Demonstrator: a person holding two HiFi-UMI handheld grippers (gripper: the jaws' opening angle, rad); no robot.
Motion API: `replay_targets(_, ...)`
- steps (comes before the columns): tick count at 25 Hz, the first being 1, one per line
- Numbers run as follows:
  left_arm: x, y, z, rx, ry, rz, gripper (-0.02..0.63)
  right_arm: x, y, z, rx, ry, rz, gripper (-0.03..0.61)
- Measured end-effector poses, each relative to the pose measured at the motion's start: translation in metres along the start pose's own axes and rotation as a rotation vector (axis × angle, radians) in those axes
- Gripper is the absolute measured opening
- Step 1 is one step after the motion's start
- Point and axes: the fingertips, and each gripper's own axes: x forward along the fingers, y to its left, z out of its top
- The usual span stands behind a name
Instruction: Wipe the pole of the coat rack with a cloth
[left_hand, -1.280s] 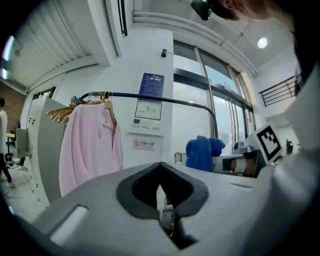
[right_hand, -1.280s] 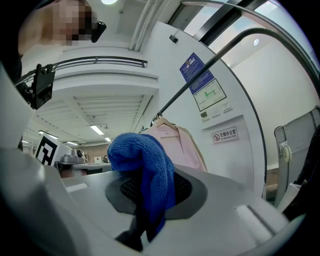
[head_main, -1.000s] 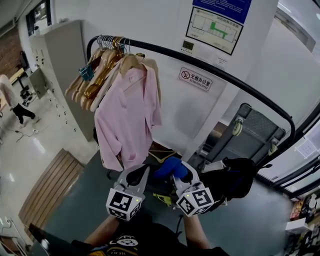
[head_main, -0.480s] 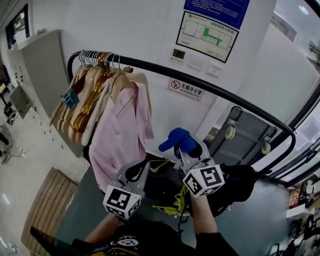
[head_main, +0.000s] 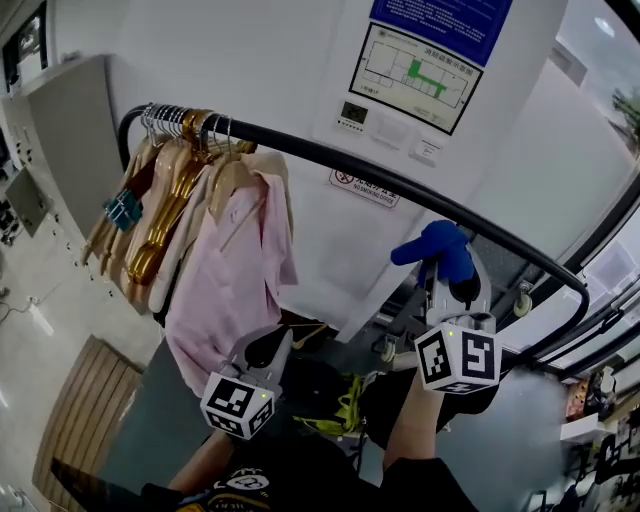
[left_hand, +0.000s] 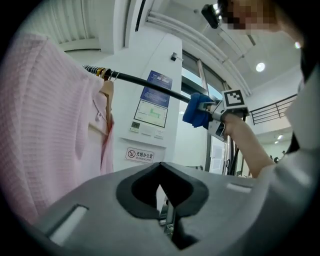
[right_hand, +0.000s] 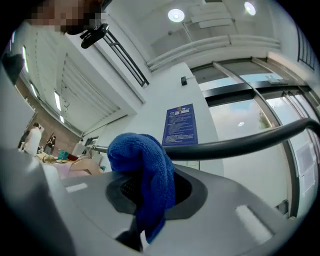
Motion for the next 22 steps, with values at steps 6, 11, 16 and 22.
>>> replay_targets(6,0.014,-0.008,0.001,0.0,-0.023,0.003,0.003,0.016,-0.012,0.001,0.127,-0.003,0.021,0.072)
replay_targets(11,0.017,-0.015,-0.003,-0.008,-0.018,0.019,0.003,0.028,0.009,-0.002,0.21,-0.011,0.107,0.072)
replay_targets(16,0.005,-0.008,0.003,0.02,-0.023,0.083,0.004,0.058,0.059,-0.007,0.296,-0.005,0.261,0.072)
replay_targets(22,-0.019,0.015,0.012,0.046,-0.049,0.197,0.003,0.104,0.14,-0.017,0.312,0.022,0.422,0.074)
